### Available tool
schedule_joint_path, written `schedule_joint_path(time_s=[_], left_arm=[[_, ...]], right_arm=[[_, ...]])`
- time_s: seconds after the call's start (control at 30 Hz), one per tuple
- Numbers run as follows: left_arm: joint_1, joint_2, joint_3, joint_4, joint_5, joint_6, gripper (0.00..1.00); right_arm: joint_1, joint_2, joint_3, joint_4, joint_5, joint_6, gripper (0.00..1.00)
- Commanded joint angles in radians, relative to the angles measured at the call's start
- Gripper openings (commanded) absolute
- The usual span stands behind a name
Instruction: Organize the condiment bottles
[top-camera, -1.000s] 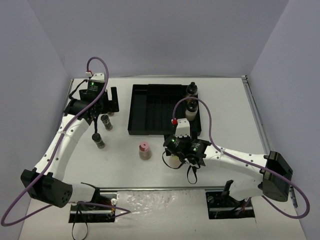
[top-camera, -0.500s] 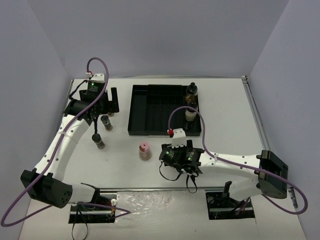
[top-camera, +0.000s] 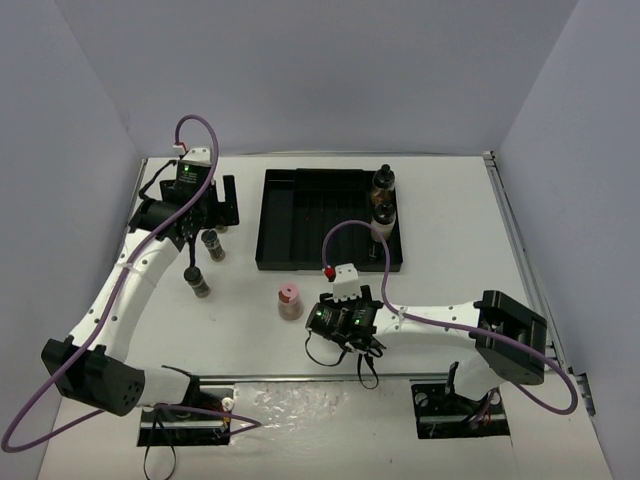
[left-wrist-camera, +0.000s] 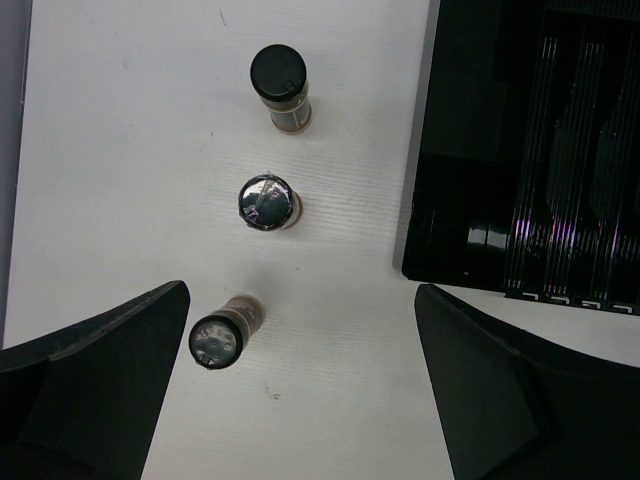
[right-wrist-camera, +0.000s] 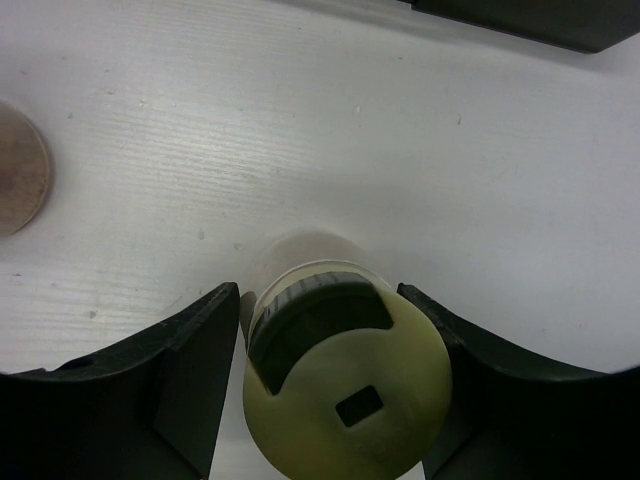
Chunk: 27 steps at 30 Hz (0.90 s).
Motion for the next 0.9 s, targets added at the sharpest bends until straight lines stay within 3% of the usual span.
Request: schedule_joint_path(time_s=[0.0, 0.23, 0.4, 0.87], left_arm=[[-0.007, -0.022, 0.024, 0.039, -0.004, 0.0, 0.93], [-0.009, -0.019, 0.023, 0.04, -0.004, 0.0, 0.93], [-0.008, -0.019, 0.025, 0.039, -0.005, 0.002, 0.93], [-0.009, -0.015, 0.024, 0.039, -0.005, 0.002, 0.93]], right_arm=[[0.016, -0.002, 0.032, 0.024, 0.09, 0.024, 0.58], [0.021, -0.022, 0.052, 0.014, 0.095, 0.011, 0.7], [0.024, -0.018, 0.066, 0.002, 0.099, 0.015, 0.71], [0.041, -0.063, 0.084, -0.082, 0.144, 0.066, 0.52]])
